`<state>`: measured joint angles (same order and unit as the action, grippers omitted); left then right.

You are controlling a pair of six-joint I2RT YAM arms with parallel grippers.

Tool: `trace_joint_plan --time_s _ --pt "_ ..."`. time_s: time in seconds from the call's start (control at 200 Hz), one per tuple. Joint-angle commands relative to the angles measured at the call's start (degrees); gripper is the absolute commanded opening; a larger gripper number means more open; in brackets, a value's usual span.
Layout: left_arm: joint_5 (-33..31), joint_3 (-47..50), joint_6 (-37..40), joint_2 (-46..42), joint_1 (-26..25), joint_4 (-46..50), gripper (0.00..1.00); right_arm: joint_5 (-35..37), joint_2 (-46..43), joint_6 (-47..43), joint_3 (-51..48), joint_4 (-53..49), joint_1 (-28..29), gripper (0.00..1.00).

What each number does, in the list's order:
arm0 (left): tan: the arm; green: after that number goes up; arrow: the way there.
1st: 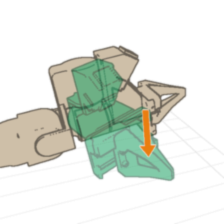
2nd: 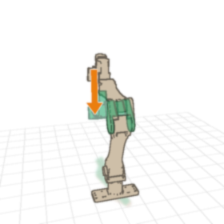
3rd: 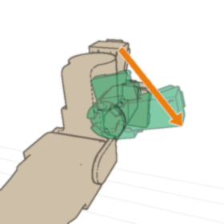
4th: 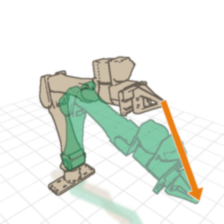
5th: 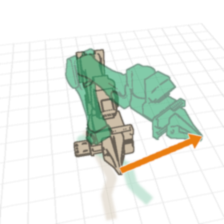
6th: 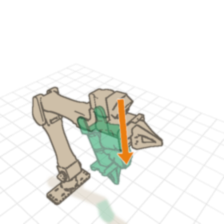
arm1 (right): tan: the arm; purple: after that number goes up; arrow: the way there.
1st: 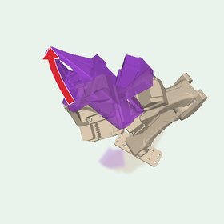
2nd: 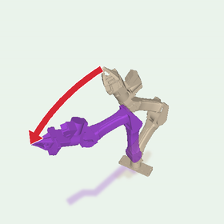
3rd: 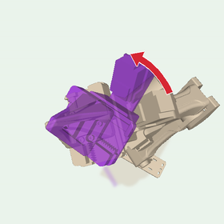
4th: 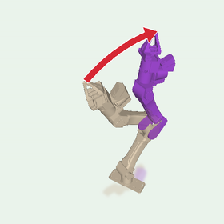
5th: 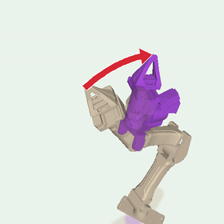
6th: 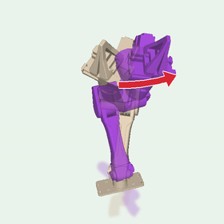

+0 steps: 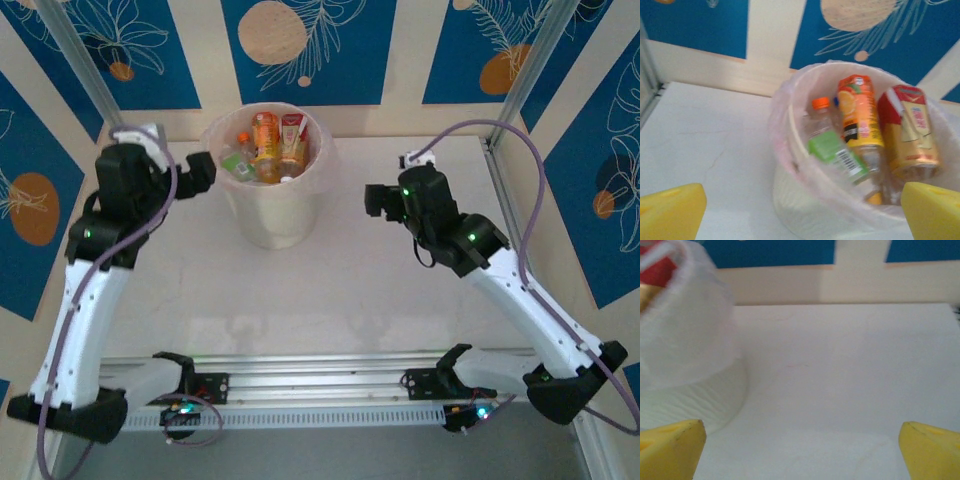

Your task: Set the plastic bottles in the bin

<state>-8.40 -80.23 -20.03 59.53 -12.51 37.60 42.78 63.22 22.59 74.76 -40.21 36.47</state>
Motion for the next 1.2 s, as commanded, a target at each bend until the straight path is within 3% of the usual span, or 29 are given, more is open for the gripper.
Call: trace_joint_plan --time_s 0.0,0.295,0.505,0.635,0.88,1.195 --pt "-5.61 11.70 -1.18 -6.46 0.65 -9.92 1.00 6.48 -3.63 3.73 -3.94 -5.22 -1.87 0.99" --pt "-11.51 37.43 4.31 -19.27 0.68 -22.62 0.99 5.12 -14.75 6.98 -20.91 0.61 -11.70 0.99" --pt "-15.84 50.59 7.92 -20.65 0.71 -34.27 1.00 4.56 -19.44 -1.56 -34.83 14.84 -15.63 0.99" --pt "-15.92 57.45 10.71 -19.48 0.66 -43.67 1.00 3.72 -19.47 -5.58 -41.34 22.84 -18.01 0.99" --pt "-11.94 65.15 16.00 -13.44 2.08 -59.17 1.00 -5.99 -19.37 -10.94 -54.06 41.07 -24.06 0.99" --pt "-4.78 68.63 18.26 -2.91 7.28 -73.05 1.00 -19.29 -13.65 -10.63 -58.24 53.40 -34.81 0.99"
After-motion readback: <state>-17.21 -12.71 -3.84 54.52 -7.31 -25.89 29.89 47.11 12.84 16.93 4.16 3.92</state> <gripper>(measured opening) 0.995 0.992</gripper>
